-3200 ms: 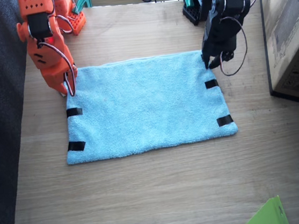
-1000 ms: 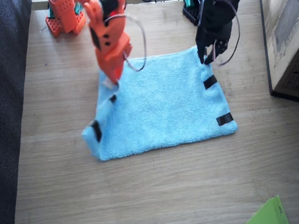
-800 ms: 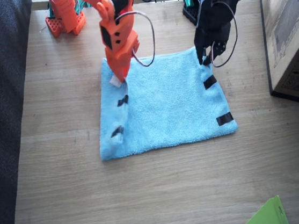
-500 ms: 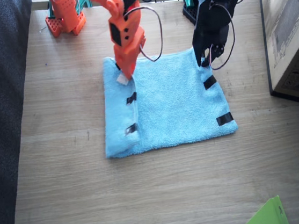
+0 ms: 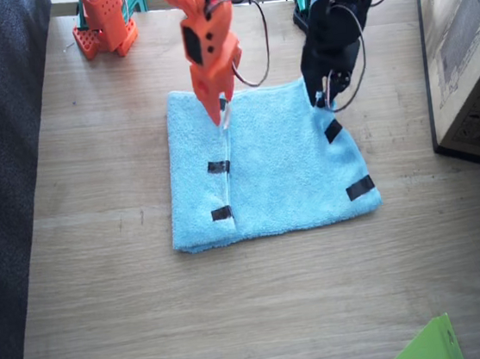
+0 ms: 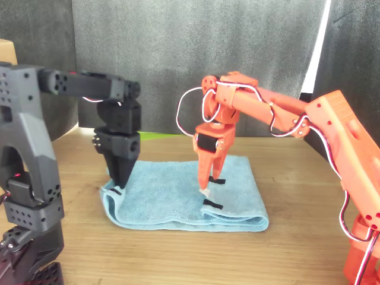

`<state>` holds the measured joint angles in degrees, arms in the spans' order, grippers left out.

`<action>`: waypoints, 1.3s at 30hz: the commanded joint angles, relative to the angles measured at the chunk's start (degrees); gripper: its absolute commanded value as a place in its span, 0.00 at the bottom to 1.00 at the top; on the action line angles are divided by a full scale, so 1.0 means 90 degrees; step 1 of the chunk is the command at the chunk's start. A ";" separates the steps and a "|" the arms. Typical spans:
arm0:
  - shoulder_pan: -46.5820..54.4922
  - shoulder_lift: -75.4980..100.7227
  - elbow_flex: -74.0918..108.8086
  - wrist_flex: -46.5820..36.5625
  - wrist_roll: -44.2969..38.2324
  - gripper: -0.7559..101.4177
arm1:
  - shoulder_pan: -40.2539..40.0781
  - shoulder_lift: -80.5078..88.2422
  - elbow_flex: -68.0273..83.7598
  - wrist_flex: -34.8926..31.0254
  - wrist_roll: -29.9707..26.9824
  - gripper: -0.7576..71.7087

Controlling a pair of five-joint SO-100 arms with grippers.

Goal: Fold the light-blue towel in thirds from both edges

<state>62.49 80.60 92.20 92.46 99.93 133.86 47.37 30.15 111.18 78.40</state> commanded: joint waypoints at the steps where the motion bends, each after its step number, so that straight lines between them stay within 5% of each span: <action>1: -0.0156 -0.0088 -0.0664 0.0332 0.0049 0.01 | -0.0566 0.1055 0.0215 0.0029 -0.0059 0.40; 12: -0.1045 -0.1025 -0.2461 0.1035 0.0000 0.01 | -0.2500 0.1299 0.1543 0.0020 -0.0254 0.37; 39: -0.2861 -0.2568 -0.5801 0.2783 0.0264 0.01 | -0.2568 0.0469 0.1504 -0.0059 -0.0098 0.38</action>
<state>37.44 57.57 44.47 116.19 101.60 110.13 49.22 44.21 110.57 76.82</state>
